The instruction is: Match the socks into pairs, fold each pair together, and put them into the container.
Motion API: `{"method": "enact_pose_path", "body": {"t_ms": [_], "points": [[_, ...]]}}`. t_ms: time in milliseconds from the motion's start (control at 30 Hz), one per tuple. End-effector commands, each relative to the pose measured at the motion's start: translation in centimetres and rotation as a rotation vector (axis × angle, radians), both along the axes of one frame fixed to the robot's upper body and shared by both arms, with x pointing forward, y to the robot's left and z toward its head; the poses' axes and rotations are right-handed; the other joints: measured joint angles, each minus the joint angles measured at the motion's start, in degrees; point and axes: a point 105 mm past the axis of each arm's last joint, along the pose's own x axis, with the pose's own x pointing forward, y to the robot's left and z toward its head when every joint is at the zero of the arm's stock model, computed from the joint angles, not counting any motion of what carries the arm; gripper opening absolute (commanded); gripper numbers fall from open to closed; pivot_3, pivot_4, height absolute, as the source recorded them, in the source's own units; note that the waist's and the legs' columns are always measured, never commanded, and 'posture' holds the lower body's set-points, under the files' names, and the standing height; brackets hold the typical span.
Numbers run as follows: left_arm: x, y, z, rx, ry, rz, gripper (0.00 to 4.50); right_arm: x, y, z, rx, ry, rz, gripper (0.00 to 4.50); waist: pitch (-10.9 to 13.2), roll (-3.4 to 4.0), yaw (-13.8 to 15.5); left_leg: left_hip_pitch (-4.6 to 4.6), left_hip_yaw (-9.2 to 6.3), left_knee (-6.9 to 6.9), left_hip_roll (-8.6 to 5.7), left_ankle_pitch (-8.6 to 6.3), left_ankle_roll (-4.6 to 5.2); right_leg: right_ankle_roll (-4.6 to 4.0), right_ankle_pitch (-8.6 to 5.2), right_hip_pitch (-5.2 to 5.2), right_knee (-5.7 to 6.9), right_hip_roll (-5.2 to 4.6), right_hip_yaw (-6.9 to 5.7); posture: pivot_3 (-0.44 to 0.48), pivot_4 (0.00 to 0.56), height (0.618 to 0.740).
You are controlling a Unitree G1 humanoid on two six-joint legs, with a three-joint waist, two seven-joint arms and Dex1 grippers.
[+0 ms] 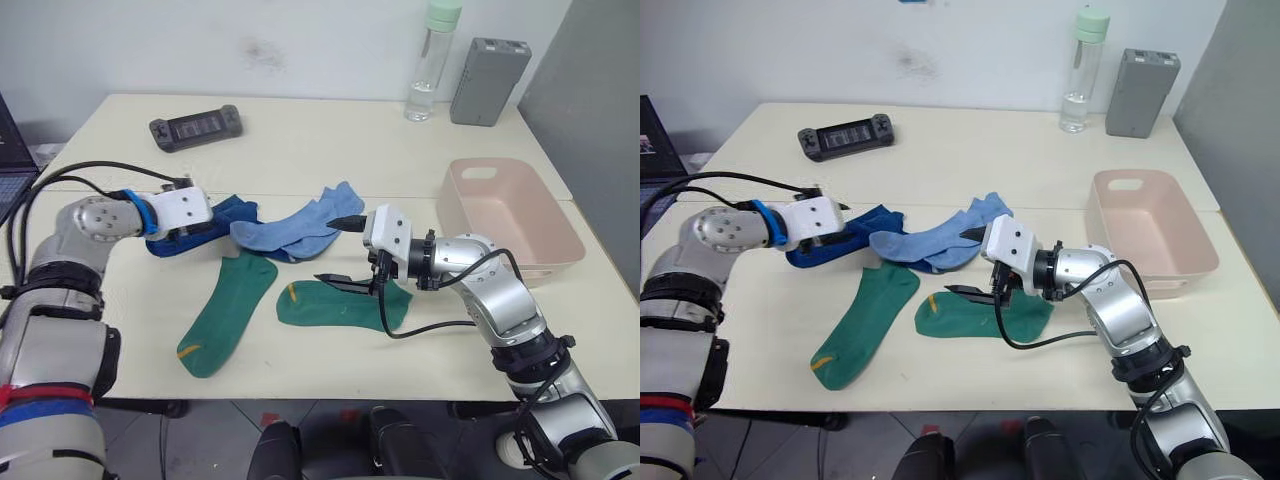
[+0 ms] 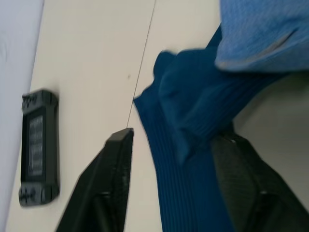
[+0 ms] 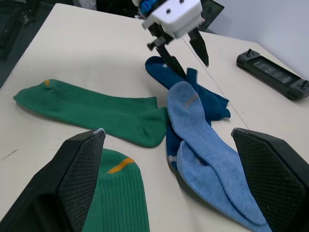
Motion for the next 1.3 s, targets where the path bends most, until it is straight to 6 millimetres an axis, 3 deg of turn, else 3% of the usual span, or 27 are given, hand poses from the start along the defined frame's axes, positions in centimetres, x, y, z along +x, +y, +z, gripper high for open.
{"method": "enact_pose_path", "body": {"t_ms": [33, 133, 300, 500, 767, 867, 1267, 1300], "points": [[-1.6, 1.4, 1.5, -0.151, -0.012, 0.020, 3.73, -0.8, 0.3, 1.3, 0.030, -0.049, 0.036, 4.50, 0.0, 0.00, -0.1, -0.01, -0.02, 0.00, 0.01, 0.00, 0.00, 0.00, 0.00, 0.00, 0.02, 0.00, -0.03, 0.000, 0.150, 0.740], [-3.3, 0.8, 1.5, -0.276, 0.025, -0.019, 4.45, -1.0, 0.4, 1.3, 0.029, -0.045, 0.053, 4.50, 0.0, 0.00, -0.1, -0.01, 0.00, 0.00, 0.02, 0.00, -0.01, 0.00, 0.00, 0.01, 0.03, -0.03, -0.03, 0.000, 0.150, 0.740], [-7.7, -3.3, -0.2, -0.508, 0.250, -0.097, 4.45, -1.0, 0.5, 1.3, 0.018, -0.039, 0.069, 4.50, 0.0, 0.00, 0.2, 0.02, -0.06, 0.04, 0.03, 0.01, -0.02, 0.00, -0.01, 0.09, 0.08, -0.10, -0.07, 0.000, 0.150, 0.740], [-7.7, -7.2, -3.1, -0.615, 0.251, -0.009, 4.45, -1.0, 0.5, 1.3, 0.016, -0.036, 0.074, 4.50, 0.0, 0.00, 0.8, 0.09, -0.08, 0.10, -0.02, 0.01, -0.01, 0.19, -0.11, 0.15, 0.08, -0.09, -0.07, 0.000, 0.150, 0.740], [-7.3, -8.4, -7.8, -0.602, 0.305, 0.113, 4.45, -1.0, 0.1, 1.3, 0.001, -0.043, 0.061, 4.50, 0.0, -0.01, 0.7, 0.10, -0.07, 0.09, -0.01, 0.01, -0.01, 0.02, 0.00, 0.12, 0.07, -0.05, -0.03, 0.000, 0.150, 0.740], [-7.5, -8.2, -8.7, -0.588, 0.334, 0.140, 3.90, -1.0, 0.1, 1.4, 0.003, -0.041, 0.061, 4.50, 0.0, -0.01, 0.7, 0.11, -0.07, 0.09, -0.02, 0.01, -0.01, 0.02, 0.00, 0.13, 0.07, -0.05, -0.02, 0.000, 0.150, 0.740], [-7.5, -7.9, -8.0, -0.687, 0.329, 0.158, 0.12, -0.9, 0.3, 1.7, 0.029, -0.035, 0.059, 4.50, 0.0, -0.01, 0.7, 0.14, -0.05, 0.09, -0.02, 0.01, -0.02, 0.09, -0.03, 0.15, 0.07, -0.05, -0.01, 0.000, 0.150, 0.740], [-7.7, -8.0, -7.7, -0.690, 0.319, 0.138, 0.05, -0.8, 0.2, 1.8, 0.029, -0.036, 0.058, 4.50, 0.0, -0.01, 0.7, 0.13, -0.05, 0.09, -0.02, 0.01, -0.02, 0.09, -0.03, 0.15, 0.06, -0.05, -0.01, 0.000, 0.150, 0.740]]}}
